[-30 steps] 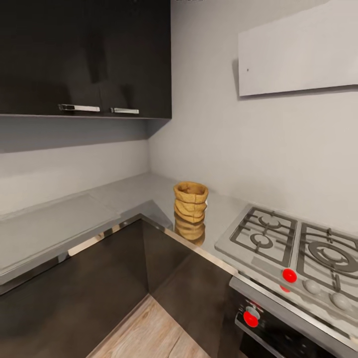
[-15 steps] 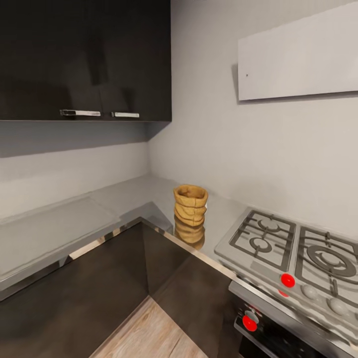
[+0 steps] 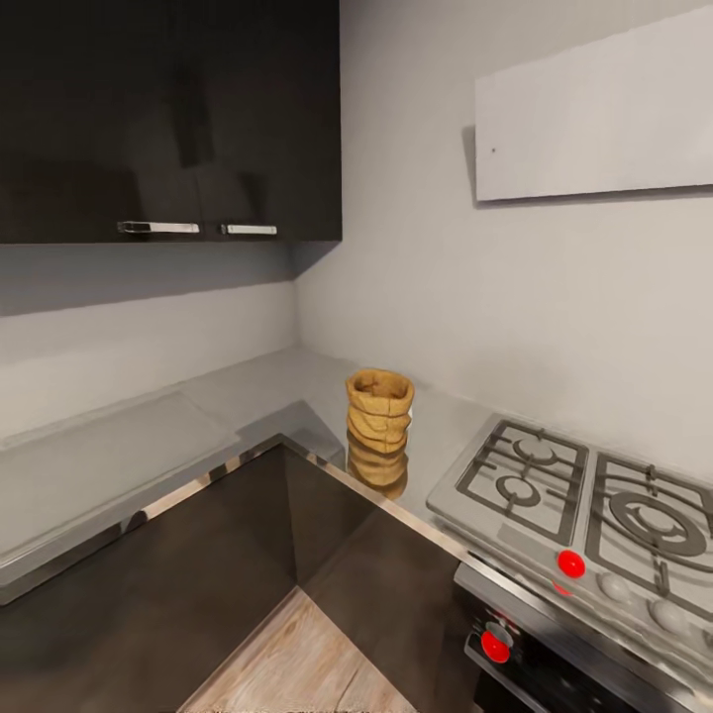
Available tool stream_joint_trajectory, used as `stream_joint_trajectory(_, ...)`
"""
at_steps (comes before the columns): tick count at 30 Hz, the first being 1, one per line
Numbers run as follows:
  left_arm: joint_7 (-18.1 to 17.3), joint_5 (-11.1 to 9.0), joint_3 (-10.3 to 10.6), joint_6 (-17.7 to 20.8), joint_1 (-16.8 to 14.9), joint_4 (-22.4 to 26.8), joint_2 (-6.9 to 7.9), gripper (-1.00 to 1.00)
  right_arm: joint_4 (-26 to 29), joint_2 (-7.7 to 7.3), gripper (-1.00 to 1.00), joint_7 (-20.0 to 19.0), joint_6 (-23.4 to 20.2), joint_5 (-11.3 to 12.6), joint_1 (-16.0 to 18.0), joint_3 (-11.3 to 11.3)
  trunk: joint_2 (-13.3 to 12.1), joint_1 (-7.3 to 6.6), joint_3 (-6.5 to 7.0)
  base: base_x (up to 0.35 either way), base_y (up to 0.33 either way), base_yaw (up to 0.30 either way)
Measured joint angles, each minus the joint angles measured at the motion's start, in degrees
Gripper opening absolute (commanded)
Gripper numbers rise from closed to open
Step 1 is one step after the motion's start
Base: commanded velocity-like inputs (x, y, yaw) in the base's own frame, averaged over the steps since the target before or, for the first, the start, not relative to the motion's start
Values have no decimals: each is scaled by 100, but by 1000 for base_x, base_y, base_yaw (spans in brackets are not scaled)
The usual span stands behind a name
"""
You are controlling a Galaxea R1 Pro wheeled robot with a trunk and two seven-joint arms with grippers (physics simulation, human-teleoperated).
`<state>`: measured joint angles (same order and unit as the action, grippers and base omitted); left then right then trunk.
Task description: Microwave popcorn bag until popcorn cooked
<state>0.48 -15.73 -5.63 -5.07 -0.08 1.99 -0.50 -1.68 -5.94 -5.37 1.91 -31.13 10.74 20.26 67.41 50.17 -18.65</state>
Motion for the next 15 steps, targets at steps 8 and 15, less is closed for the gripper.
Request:
stream_joint_trajectory(8,8,6,-4,2,0,0,-8,100,0,-6,100,-3,-5,-3,0,-1,-242,-133,35,0,0,0)
stream_joint_trajectory(15,10,-14,-8,5,0,0,-1,100,-2,66,100,-159,26,-340,0,-4,-242,-133,-29,0,0,0)
